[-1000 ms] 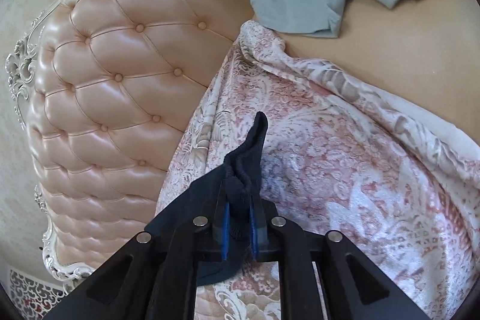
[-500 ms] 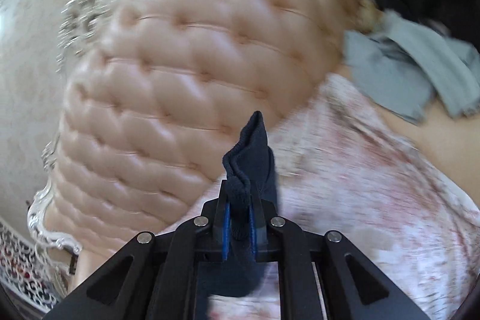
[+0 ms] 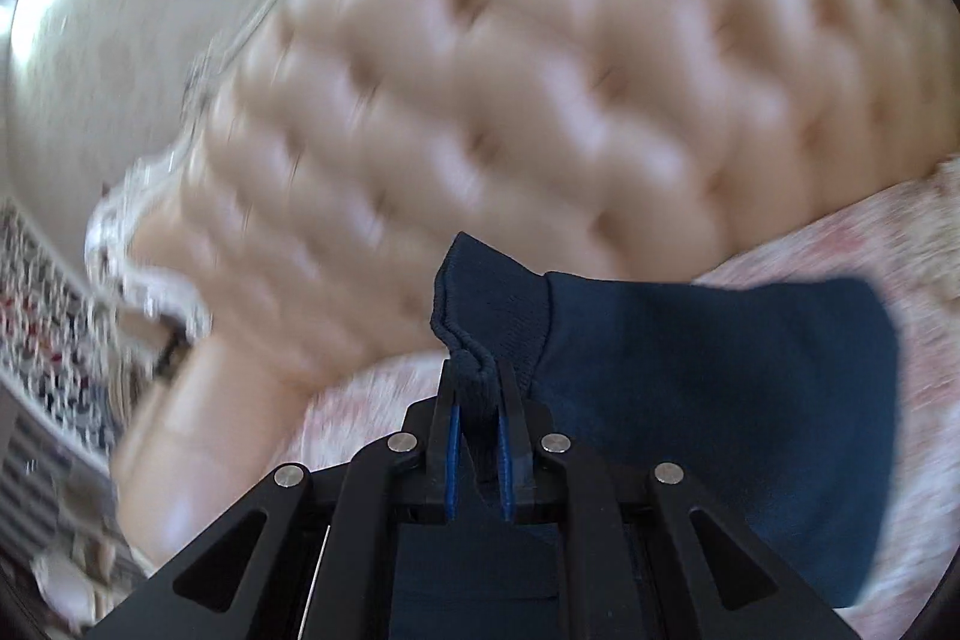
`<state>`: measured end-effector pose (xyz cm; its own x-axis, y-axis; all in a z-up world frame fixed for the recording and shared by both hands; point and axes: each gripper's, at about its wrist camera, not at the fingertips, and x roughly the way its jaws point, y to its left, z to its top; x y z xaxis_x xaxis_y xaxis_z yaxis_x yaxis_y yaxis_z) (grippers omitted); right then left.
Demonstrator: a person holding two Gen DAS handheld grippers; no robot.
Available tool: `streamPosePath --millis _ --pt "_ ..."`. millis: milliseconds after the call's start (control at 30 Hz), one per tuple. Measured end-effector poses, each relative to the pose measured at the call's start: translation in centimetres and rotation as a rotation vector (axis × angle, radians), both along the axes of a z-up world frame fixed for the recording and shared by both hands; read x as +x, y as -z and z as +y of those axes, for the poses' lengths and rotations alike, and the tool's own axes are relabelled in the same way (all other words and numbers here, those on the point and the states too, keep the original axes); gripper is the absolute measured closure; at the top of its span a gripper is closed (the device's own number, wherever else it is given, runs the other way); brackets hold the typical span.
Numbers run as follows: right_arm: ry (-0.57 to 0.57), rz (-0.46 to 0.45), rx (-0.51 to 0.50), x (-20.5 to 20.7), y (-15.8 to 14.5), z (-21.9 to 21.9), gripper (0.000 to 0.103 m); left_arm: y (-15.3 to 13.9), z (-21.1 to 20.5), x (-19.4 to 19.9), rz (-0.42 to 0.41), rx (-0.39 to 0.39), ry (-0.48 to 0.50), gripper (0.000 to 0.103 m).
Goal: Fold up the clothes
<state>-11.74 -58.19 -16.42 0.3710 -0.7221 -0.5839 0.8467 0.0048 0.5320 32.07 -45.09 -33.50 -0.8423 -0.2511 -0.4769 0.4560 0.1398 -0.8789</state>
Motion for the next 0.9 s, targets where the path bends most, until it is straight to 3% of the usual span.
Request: streamPosePath --millis 200,400,500,567,633,767,900 --pt "-0.158 0.083 0.105 9.8 6.6 -2.1 0.093 0.0 -0.5 1.2 0.011 0.0 -0.02 0.044" --pt "-0.213 0.111 0.174 11.7 10.2 -1.9 0.093 0.4 -0.5 1.3 0.011 0.011 -0.033 0.044" --pt "-0.242 0.122 0.194 12.2 10.5 -1.0 0.081 0.5 -0.3 0.8 0.008 0.013 -0.031 0.044" --pt "-0.262 0.129 0.207 12.6 10.6 -0.3 0.044 0.3 -0.4 0.2 0.006 0.005 -0.028 0.044" --pt "-0.265 0.107 0.187 11.9 9.7 1.5 0.024 -0.1 -0.7 -0.7 0.006 -0.014 -0.019 0.044" --pt "-0.166 0.062 0.098 6.3 6.3 7.2 0.024 -1.4 -0.6 -4.9 0.004 -0.072 0.052 0.044" --pt "0.066 0.015 0.139 -3.5 7.2 10.7 0.024 -2.9 -2.6 -12.8 0.004 -0.141 0.232 0.044"
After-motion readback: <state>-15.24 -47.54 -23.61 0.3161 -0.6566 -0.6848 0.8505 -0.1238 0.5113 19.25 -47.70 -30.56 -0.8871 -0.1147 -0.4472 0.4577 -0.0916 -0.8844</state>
